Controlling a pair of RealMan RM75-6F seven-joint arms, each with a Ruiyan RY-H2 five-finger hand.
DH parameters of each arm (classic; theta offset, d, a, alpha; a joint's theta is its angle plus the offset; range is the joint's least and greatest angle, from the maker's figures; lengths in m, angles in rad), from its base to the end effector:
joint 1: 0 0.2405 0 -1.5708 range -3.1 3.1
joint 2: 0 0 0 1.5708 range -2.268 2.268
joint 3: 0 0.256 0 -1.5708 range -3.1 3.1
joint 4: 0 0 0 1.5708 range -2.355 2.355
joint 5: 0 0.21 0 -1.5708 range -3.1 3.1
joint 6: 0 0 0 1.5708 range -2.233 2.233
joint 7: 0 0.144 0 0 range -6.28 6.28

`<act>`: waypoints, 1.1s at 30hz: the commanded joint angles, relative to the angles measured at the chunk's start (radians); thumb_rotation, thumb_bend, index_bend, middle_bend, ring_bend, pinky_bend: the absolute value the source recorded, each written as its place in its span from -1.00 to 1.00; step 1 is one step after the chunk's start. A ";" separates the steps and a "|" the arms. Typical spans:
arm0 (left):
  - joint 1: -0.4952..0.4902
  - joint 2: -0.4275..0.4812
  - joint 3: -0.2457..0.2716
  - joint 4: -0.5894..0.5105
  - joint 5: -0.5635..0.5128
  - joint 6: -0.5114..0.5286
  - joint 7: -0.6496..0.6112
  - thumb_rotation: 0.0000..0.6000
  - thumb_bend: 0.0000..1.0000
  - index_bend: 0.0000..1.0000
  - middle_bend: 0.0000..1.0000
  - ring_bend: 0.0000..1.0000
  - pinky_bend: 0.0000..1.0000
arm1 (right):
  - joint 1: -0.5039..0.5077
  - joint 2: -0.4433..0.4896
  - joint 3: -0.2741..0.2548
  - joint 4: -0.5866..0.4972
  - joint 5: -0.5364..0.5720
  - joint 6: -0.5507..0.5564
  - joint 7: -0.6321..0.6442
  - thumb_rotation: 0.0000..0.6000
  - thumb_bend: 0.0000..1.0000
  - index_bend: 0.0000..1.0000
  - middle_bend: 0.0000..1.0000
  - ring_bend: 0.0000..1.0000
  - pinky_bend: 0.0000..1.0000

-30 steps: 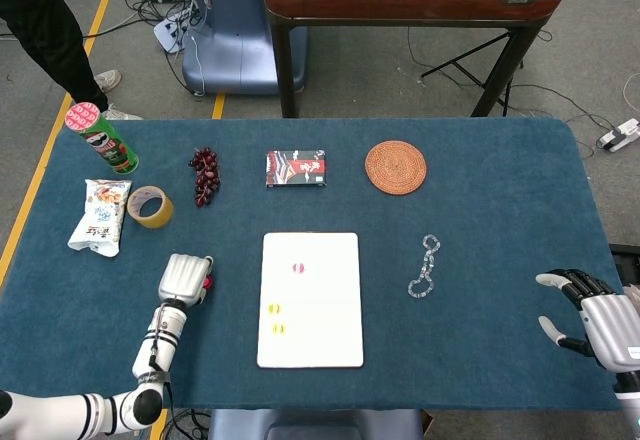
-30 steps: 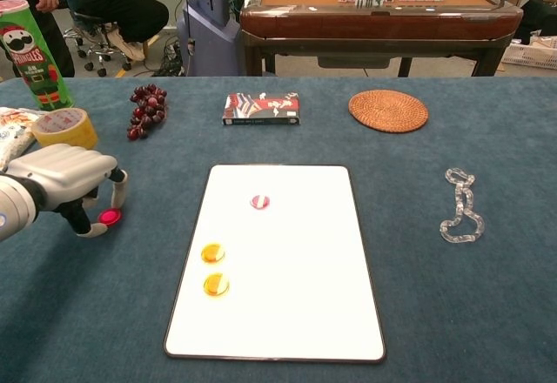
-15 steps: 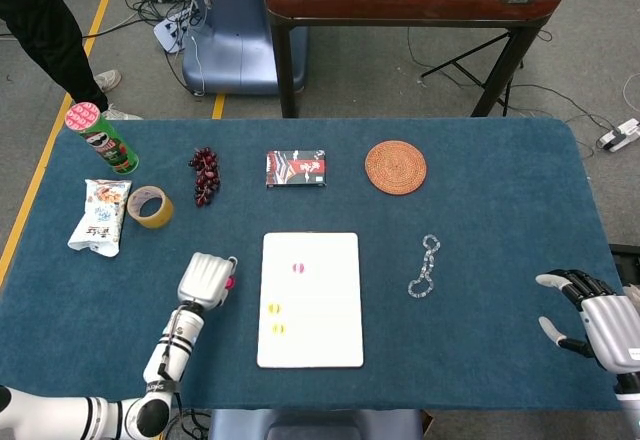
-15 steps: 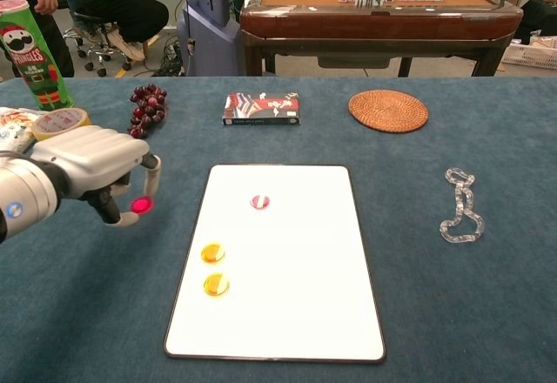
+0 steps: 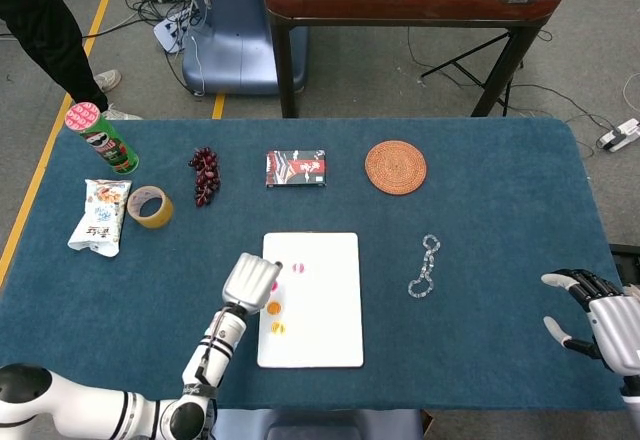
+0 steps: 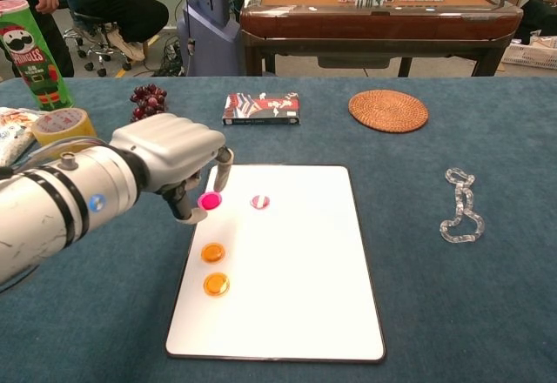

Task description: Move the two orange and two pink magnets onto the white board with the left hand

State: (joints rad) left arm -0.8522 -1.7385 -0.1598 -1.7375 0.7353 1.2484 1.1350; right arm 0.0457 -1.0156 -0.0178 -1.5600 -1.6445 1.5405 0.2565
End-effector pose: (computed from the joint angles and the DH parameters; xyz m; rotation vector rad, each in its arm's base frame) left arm -0.0756 0.2888 -0.0592 -1.9549 -0.6650 -0.6140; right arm -0.3182 -0.1544 0.1867 1.4574 -0.9758 1.0081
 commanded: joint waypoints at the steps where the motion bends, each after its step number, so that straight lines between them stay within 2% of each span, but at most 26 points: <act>1: -0.021 -0.027 -0.012 0.011 -0.020 0.006 0.013 1.00 -0.37 0.21 1.00 1.00 1.00 | -0.001 0.001 0.000 0.002 -0.003 0.004 0.006 1.00 -0.48 -0.41 -0.43 -0.54 -0.34; 33: -0.150 -0.180 -0.032 0.178 -0.115 -0.006 0.099 1.00 -0.37 0.21 1.00 1.00 1.00 | -0.016 0.016 0.010 0.025 0.009 0.033 0.080 1.00 -0.48 -0.41 -0.43 -0.54 -0.34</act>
State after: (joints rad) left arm -1.0004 -1.9173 -0.1910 -1.5608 0.6210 1.2429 1.2341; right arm 0.0295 -0.9996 -0.0075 -1.5353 -1.6351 1.5736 0.3361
